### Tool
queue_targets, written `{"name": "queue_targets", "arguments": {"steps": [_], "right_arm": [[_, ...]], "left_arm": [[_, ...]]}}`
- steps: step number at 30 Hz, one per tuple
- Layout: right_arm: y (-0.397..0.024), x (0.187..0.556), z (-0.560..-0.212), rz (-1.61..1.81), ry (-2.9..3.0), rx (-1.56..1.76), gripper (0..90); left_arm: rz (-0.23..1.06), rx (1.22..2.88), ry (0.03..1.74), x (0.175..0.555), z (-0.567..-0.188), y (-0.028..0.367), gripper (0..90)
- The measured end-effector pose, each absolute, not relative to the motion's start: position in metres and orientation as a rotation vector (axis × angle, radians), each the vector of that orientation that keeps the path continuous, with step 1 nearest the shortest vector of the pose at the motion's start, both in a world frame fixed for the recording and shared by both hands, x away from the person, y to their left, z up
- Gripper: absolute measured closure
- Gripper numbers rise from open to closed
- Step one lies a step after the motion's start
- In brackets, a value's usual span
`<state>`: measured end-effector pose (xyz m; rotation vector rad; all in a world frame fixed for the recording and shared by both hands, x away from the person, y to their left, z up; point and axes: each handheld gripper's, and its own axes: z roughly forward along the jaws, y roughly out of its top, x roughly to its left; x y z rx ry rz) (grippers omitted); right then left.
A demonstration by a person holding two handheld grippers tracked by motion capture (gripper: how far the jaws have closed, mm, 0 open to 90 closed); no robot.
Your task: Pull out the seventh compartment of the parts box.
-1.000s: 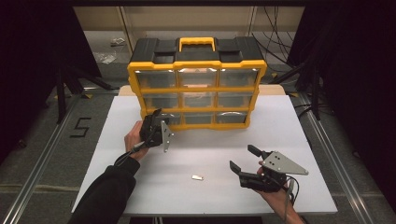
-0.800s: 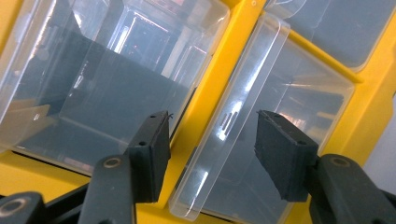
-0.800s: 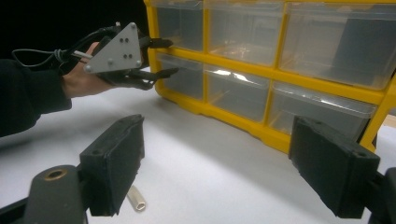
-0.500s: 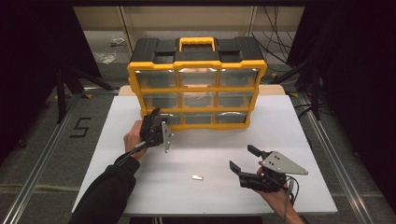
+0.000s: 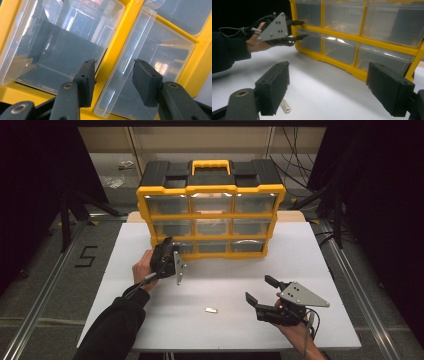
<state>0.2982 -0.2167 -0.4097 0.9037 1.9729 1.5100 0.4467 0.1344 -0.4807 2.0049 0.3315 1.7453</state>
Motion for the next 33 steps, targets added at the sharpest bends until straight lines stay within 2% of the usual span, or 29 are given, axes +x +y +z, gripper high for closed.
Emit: {"name": "queue_targets", "arguments": {"steps": [2, 10, 33], "right_arm": [[-0.216, 0.298, -0.41, 1.513, 1.973, 0.895, 19.7], [-0.217, 0.298, -0.41, 1.511, 1.972, 0.903, 20.0], [-0.216, 0.298, -0.41, 1.513, 1.97, 0.896, 20.5]], "left_arm": [[1.767, 2.037, 0.31, 0.445, -0.479, 0.135, 53.8], [1.707, 2.053, 0.287, 0.446, -0.48, 0.136, 65.9], [1.715, 2.133, 0.253, 0.435, -0.475, 0.136, 69.0]]}}
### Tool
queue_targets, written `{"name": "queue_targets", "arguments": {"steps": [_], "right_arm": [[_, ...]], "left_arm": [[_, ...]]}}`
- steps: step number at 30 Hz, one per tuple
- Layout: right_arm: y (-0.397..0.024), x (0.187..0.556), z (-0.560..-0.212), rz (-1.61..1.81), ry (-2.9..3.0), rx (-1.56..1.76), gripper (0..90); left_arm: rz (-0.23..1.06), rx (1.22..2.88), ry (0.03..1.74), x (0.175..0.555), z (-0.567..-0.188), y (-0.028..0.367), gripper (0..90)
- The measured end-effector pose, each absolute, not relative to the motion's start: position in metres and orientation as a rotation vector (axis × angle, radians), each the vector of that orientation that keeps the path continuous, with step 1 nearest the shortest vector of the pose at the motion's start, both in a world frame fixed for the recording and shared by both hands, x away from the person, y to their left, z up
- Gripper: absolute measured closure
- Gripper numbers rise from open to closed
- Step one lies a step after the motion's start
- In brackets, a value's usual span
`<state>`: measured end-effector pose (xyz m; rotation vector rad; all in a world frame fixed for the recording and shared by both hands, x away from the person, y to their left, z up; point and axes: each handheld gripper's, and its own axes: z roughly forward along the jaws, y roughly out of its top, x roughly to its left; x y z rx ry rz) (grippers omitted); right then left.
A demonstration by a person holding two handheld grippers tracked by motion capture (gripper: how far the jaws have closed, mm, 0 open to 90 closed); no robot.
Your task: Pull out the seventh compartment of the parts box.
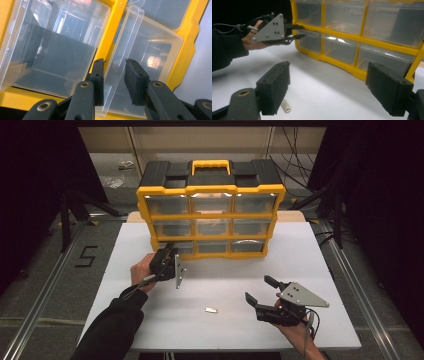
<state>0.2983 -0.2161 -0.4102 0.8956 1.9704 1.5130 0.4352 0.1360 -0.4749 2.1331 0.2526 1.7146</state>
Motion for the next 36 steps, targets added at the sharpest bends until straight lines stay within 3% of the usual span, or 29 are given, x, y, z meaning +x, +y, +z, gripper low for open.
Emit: {"name": "queue_targets", "arguments": {"steps": [36], "right_arm": [[-0.216, 0.298, -0.41, 1.505, 1.971, 0.898, 20.5]], "left_arm": [[1.725, 2.165, 0.17, 0.406, -0.473, 0.136, 70.8]]}}
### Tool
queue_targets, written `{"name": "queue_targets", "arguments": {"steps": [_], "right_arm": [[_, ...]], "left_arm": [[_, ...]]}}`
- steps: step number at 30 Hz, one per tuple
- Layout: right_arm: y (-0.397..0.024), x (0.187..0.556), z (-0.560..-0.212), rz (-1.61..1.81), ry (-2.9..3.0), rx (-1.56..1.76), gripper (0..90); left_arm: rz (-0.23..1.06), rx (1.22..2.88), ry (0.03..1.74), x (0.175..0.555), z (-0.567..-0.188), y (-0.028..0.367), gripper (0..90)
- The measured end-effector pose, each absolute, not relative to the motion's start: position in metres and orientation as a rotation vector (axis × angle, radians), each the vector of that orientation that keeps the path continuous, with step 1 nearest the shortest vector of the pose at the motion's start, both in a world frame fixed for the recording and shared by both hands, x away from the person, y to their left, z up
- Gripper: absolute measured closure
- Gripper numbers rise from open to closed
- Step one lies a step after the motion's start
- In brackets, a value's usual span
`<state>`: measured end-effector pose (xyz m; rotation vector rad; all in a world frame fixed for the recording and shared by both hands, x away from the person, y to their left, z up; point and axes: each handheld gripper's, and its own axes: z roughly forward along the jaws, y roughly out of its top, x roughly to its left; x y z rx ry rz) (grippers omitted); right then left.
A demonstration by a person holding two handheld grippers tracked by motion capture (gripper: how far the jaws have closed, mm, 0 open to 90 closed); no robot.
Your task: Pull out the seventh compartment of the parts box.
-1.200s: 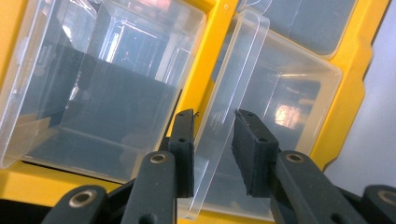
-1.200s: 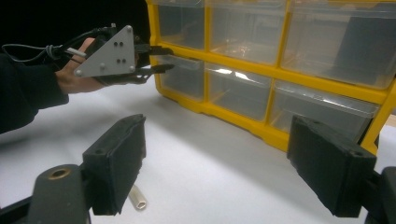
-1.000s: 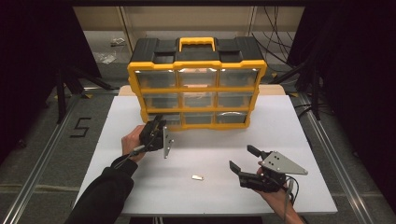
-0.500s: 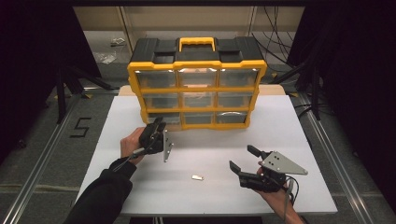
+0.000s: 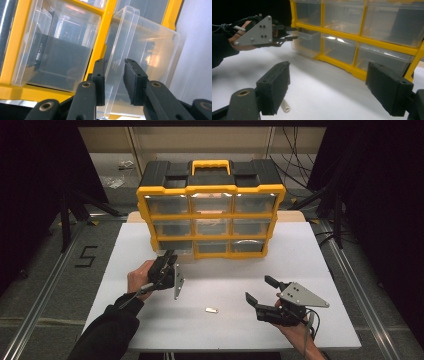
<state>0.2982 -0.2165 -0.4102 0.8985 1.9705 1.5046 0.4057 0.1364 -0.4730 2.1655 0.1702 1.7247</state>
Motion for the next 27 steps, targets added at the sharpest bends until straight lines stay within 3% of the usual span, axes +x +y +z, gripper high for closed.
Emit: {"name": "queue_targets", "arguments": {"steps": [27], "right_arm": [[-0.216, 0.298, -0.41, 1.508, 1.974, 0.894, 20.5]], "left_arm": [[1.723, 2.188, 0.136, 0.384, -0.471, 0.136, 71.3]]}}
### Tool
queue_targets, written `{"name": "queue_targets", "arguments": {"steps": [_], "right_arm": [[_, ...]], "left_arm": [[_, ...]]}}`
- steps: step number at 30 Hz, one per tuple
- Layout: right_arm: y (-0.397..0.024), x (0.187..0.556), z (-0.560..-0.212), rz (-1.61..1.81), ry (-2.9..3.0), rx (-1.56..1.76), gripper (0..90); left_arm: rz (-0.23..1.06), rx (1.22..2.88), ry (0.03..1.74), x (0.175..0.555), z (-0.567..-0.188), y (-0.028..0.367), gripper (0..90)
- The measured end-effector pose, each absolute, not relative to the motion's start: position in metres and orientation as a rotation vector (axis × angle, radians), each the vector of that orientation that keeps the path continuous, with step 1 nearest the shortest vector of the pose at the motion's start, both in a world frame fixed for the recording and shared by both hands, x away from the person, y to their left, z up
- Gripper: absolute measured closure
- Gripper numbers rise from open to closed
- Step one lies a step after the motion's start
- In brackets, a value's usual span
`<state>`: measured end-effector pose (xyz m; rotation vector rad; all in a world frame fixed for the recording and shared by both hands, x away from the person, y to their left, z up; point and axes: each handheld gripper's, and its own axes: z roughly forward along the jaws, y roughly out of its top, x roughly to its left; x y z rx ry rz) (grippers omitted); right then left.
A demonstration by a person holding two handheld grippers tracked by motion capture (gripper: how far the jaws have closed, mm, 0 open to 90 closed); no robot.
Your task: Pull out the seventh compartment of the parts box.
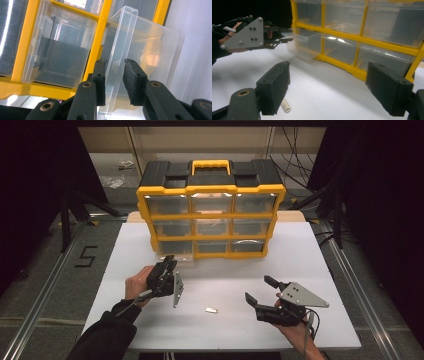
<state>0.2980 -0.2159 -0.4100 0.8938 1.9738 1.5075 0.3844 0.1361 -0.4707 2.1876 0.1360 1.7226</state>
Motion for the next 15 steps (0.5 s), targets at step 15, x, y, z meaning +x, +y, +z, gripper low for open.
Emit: {"name": "queue_targets", "arguments": {"steps": [15], "right_arm": [[-0.2157, 0.2978, -0.4099, 1.507, 1.974, 0.893, 20.5]], "left_arm": [[1.722, 2.187, 0.121, 0.3781, -0.4701, 0.1369, 71.5]]}}
